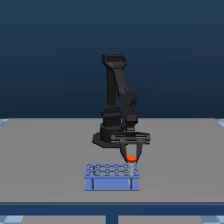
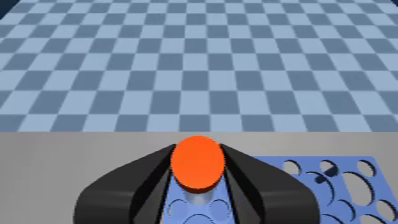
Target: Pick up the centrifuge tube on the rack
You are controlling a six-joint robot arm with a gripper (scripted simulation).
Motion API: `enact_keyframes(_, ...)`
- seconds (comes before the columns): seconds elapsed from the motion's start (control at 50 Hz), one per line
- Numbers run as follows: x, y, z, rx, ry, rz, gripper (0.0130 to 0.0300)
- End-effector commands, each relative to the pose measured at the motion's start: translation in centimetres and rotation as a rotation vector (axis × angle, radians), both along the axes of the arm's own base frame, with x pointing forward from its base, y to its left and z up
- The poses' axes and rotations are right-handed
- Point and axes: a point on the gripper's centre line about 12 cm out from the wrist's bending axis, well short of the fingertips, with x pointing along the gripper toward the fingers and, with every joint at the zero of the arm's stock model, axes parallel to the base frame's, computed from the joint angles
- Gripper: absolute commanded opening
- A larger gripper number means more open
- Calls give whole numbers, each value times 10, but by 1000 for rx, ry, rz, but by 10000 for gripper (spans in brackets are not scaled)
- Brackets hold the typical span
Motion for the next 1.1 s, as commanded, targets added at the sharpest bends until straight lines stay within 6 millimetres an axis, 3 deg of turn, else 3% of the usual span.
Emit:
enact_keyframes(0.02, 0, 0, 0, 1, -1, -1, 130)
enact_keyframes(0.64, 0, 0, 4, 0, 0, -1, 130)
enact_keyframes(1.1, 0, 0, 22, 0, 0, -1, 130)
